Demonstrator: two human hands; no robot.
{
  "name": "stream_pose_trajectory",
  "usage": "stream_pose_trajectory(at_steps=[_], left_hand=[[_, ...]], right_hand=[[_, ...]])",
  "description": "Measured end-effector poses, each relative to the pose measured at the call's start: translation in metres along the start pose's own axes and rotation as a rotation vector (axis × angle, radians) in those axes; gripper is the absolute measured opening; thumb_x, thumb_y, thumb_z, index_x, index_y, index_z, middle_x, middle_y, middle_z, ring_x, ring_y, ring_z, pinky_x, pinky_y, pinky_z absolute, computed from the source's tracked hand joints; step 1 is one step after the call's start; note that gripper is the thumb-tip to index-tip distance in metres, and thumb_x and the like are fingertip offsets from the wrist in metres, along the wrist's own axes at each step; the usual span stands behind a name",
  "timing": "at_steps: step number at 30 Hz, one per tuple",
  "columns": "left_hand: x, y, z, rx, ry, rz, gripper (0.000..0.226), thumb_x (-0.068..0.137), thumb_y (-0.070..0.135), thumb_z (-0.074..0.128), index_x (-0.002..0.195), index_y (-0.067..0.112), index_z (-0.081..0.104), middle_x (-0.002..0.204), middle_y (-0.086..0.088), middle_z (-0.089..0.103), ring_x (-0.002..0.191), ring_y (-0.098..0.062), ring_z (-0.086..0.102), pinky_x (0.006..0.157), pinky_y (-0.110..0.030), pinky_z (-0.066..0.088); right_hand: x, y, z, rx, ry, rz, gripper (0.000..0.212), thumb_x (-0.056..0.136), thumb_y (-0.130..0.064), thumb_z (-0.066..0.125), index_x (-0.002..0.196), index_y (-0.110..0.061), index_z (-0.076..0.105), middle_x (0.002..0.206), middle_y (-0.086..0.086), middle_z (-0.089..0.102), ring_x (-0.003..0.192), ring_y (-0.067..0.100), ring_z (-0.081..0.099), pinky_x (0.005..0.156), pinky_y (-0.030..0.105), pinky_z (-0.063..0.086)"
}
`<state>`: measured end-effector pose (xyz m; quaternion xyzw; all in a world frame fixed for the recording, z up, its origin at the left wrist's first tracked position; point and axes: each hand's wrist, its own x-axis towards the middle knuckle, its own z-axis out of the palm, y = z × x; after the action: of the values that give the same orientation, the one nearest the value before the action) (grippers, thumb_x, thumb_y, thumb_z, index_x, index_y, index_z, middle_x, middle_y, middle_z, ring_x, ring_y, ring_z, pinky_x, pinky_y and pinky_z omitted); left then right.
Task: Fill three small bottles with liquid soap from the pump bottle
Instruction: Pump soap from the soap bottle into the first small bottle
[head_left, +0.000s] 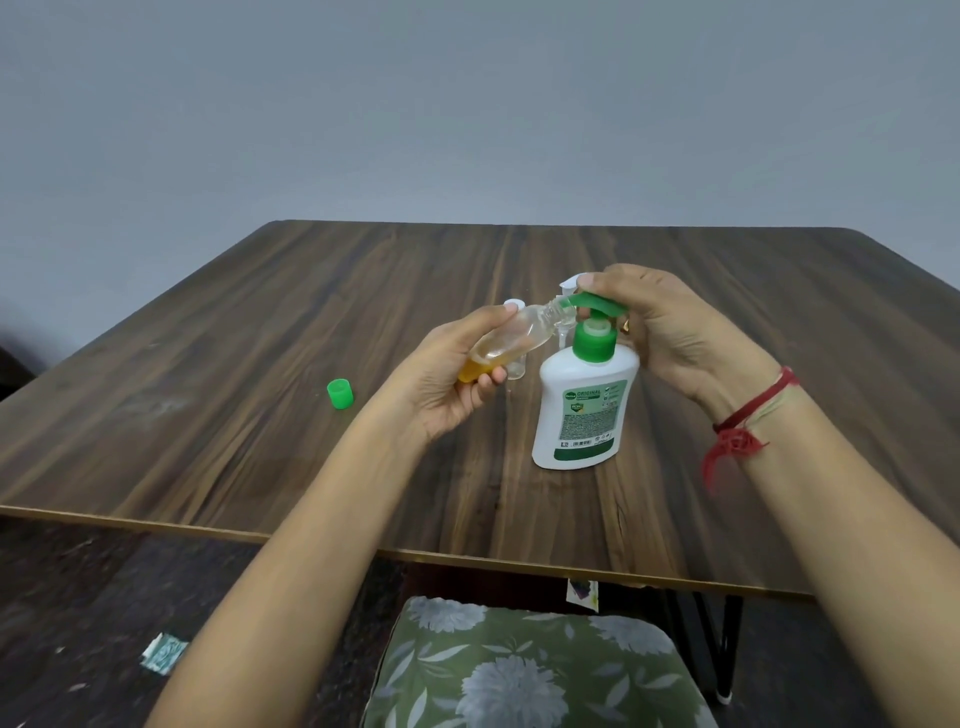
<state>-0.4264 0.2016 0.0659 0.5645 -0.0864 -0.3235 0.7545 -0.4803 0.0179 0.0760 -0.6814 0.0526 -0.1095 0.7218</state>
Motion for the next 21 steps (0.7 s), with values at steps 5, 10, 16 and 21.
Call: stream_pose_trajectory(at_steps=[5,10,16,21], left_hand=[[0.001,-0.002,0.000,0.002,-0.019,-0.021,0.015,0.087,0.027,0.065,0.082,0.013,0.068,0.082,-0.008,0.062,0.036,-0.005,0.049,0.031,-0.011,0.039],[0.000,0.001,0.000,0.029,0.002,0.005,0.015,0.087,0.027,0.065,0.081,0.014,0.069,0.070,-0.003,0.066,0.036,-0.005,0.048,0.031,-0.011,0.039],[0.000,0.002,-0.001,0.021,-0.005,-0.007,0.016,0.086,0.027,0.066,0.082,0.012,0.068,0.069,-0.004,0.066,0.037,-0.006,0.050,0.032,-0.011,0.041],[0.001,0.002,-0.001,0.051,-0.011,-0.007,0.015,0.086,0.027,0.065,0.085,0.012,0.068,0.069,-0.003,0.066,0.036,-0.006,0.049,0.031,-0.011,0.040]], right_hand=[[-0.001,0.004,0.002,0.037,0.008,0.007,0.020,0.067,-0.026,0.072,0.074,-0.012,0.058,0.084,0.011,0.055,0.071,0.018,0.052,0.068,0.027,0.043],[0.001,0.004,0.000,0.033,-0.005,-0.003,0.018,0.070,-0.025,0.069,0.069,-0.013,0.055,0.075,0.007,0.054,0.065,0.015,0.052,0.063,0.023,0.044],[0.004,-0.002,-0.001,0.007,-0.013,0.007,0.019,0.068,-0.024,0.069,0.072,-0.012,0.055,0.073,0.004,0.054,0.063,0.011,0.051,0.064,0.023,0.045],[0.000,0.007,0.000,0.072,-0.025,0.047,0.027,0.066,-0.024,0.072,0.085,-0.009,0.061,0.082,0.009,0.055,0.069,0.017,0.052,0.070,0.029,0.043]])
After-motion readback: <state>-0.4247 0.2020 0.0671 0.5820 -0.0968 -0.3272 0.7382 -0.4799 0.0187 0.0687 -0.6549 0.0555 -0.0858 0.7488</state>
